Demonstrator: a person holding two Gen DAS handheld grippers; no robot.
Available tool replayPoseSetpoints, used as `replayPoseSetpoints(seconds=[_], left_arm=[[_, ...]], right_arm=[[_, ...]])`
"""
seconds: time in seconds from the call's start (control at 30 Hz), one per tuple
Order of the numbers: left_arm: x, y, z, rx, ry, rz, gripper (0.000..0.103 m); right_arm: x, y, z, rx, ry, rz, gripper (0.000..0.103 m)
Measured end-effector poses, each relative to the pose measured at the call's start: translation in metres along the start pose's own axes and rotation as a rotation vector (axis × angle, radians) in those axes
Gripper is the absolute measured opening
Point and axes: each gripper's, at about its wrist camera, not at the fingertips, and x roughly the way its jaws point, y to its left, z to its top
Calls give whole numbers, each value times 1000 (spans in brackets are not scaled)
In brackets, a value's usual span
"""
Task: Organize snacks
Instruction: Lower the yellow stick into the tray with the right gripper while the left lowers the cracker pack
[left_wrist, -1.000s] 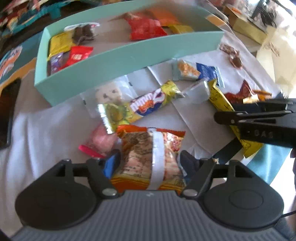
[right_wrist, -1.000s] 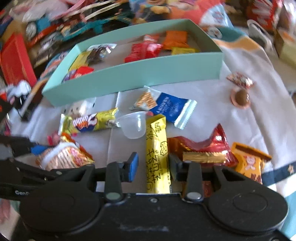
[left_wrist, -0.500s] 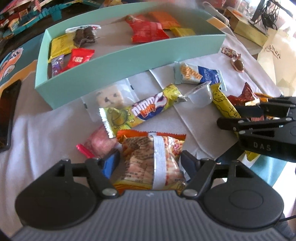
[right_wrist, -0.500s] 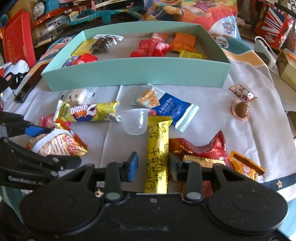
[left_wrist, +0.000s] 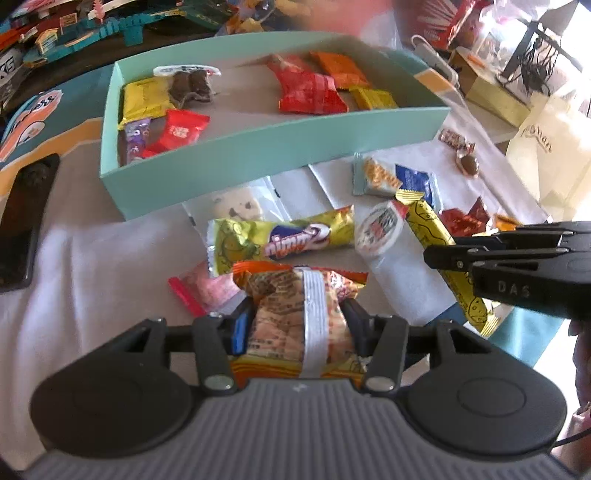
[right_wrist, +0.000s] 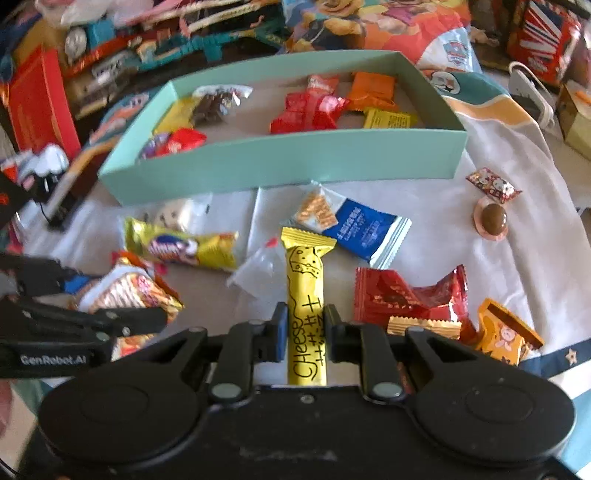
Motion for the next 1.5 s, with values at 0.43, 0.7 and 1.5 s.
replayPoseSetpoints(seconds=[0.43,0.7,1.5], left_arm=[[-51,14,24,-75,-118,-57,51],[-54,42,67,-114,-164,-7,51],[59,81,220,-139,-176,63,51]], right_arm=[[-50,-37,33,180,-120,98,19],[-48,-42,86,191,-177,136,19],[99,-4,230,174,-108,216,19]])
